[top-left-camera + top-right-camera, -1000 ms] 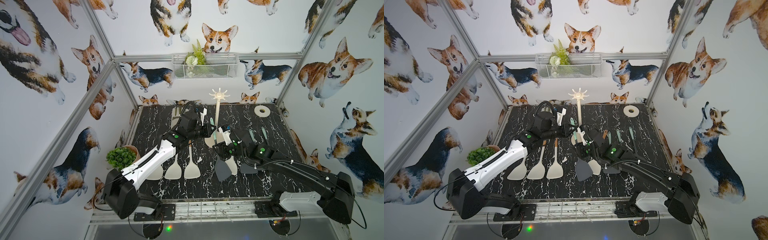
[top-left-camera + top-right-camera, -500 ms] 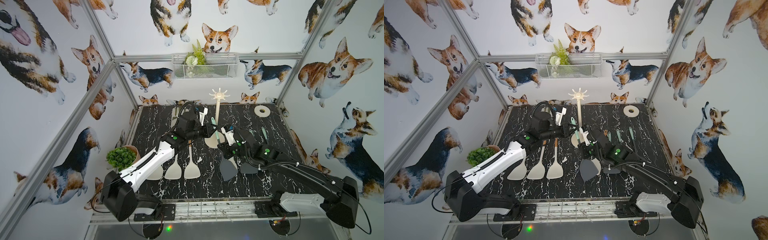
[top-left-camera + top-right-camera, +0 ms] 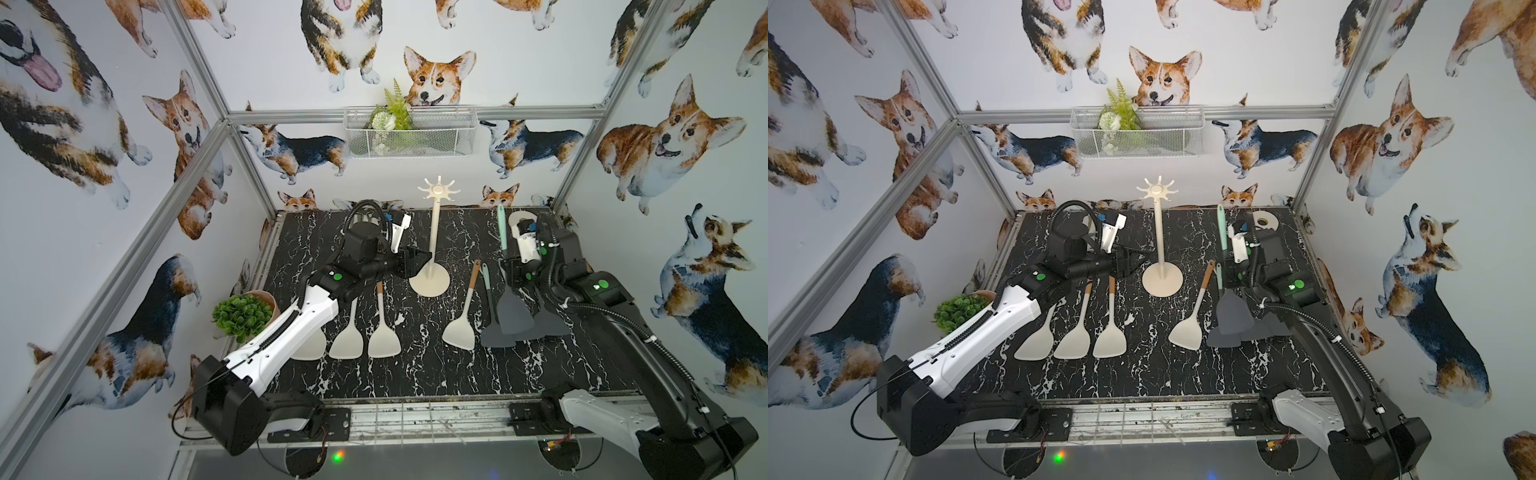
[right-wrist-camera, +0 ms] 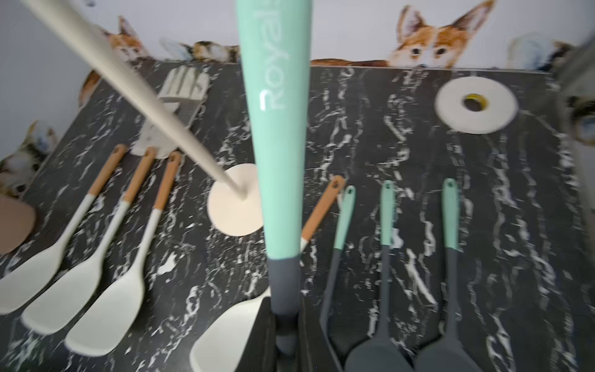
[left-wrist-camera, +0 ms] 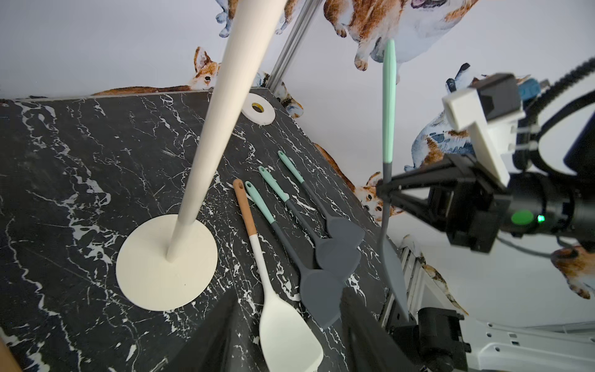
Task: Take the spatula off the kitchen utensil rack
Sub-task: Place the spatula at the center of the board.
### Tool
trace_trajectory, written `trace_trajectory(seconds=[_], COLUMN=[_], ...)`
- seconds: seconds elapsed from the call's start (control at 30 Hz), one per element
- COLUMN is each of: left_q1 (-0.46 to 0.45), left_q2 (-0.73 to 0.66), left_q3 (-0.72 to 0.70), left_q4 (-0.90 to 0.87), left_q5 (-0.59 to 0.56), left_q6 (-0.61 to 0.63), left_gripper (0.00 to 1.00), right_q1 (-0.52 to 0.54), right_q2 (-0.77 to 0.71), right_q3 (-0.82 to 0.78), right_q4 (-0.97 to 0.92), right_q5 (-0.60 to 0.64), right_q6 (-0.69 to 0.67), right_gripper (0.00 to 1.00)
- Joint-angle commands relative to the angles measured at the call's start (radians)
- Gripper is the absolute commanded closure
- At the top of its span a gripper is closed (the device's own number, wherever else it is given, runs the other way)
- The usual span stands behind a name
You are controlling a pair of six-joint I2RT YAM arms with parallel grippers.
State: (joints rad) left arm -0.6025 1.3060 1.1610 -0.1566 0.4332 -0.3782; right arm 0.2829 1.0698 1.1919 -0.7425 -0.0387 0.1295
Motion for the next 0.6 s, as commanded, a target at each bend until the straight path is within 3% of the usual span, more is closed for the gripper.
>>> trace_trajectory(seconds=[0.0,0.13,0.33,0.5,0.57], left_q1=[0.010,0.015,0.014,-0.038,-0.066], left_q2=[-0.034,-0.065,-0.101,-0.108,-0.109], left_q3=[-0.021,-0.052,-0.095,-0.105,-0.108], left_q4=[-0.068,-0.086,-0.081,-0.100,-0.108], left_q5=[-0.008,-0.011,-0.023,-0.084,-0.105], left_q6=[0.129,0.183,0.224,0.286,0.303], left_gripper=[0.45,0.45,0.44,0.43,0.43], right_q1=[-0.098,-0.163,-0.301,-0.420,-0.442], right_q2=[0.069,0.188,0.268,0.250,0.231], right_q3=[0.062,0.112,0.131,0.065,-0.002], right_q4=[-0.139,-0.218,-0.272,-0.207,-0.111], right_q5=[-0.021,0.087,0.104,0.188,0.298], right_q6=[-0.199,-0.332,-0.389,-0.442,-0.442], right_gripper=[1.00,1.00,1.00,1.00,1.00])
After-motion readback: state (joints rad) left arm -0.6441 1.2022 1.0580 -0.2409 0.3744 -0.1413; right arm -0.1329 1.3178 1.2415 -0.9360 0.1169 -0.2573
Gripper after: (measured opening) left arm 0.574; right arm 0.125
